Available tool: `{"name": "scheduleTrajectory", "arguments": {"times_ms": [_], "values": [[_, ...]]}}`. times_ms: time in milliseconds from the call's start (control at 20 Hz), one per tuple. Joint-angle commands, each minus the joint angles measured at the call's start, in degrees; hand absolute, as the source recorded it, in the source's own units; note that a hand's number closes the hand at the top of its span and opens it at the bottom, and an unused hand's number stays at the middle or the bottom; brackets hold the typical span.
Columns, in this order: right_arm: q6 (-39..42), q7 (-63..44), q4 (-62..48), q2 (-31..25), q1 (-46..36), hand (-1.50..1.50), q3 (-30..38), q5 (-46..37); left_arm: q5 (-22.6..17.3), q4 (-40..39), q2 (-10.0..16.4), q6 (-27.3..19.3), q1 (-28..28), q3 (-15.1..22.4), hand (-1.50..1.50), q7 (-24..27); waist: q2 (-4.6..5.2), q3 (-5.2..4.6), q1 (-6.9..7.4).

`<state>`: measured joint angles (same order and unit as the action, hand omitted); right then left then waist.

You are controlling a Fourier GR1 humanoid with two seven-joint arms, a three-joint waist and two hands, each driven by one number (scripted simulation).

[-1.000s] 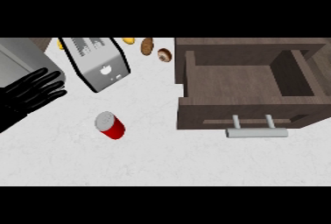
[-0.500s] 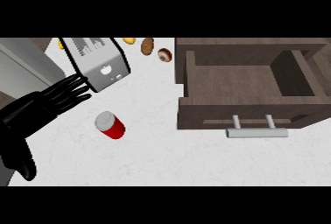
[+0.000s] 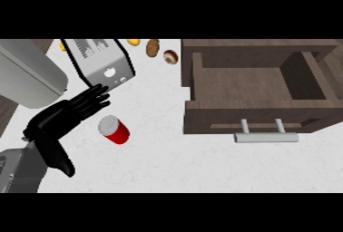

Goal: Pick up the can, place it into the drawer and close the drawer

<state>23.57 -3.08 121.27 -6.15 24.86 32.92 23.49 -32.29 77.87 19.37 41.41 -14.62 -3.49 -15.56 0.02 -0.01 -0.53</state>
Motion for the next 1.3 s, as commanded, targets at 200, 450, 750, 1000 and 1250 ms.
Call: {"name": "scheduleTrajectory", "arguments": {"times_ms": [200, 450, 750, 1000, 1250], "values": [[0.1, -6.6, 5.2, -0.9, 0.6, -1.50, 4.8, 6.0, 8.6, -7.9, -2.8, -0.7, -3.1, -1.8, -1.50, 7.0, -0.03, -0.02, -0.07], [5.5, -2.6, 4.5, 3.0, 3.9, -1.50, 3.9, 4.1, 16.9, -20.6, -0.4, 2.4, -4.2, -4.1, -1.50, 18.2, 0.06, -0.03, -0.44], [4.9, -3.3, 7.3, 5.8, 2.9, -1.50, 3.1, 1.1, 27.6, -34.3, 0.6, 3.1, -7.0, -3.3, -1.50, 34.0, 0.19, -0.07, -0.66], [4.6, -4.9, 4.0, 3.4, -1.2, -1.50, 4.1, 0.7, 31.8, -45.1, 1.1, 4.1, -11.4, -2.6, -1.50, 41.6, 0.32, -0.09, -0.72], [7.0, -5.6, 1.8, 0.5, -1.1, -1.50, 8.9, 6.9, 33.0, -50.0, -1.7, 0.6, -14.3, -2.4, -1.50, 40.9, 0.17, -0.05, -0.63]]}}
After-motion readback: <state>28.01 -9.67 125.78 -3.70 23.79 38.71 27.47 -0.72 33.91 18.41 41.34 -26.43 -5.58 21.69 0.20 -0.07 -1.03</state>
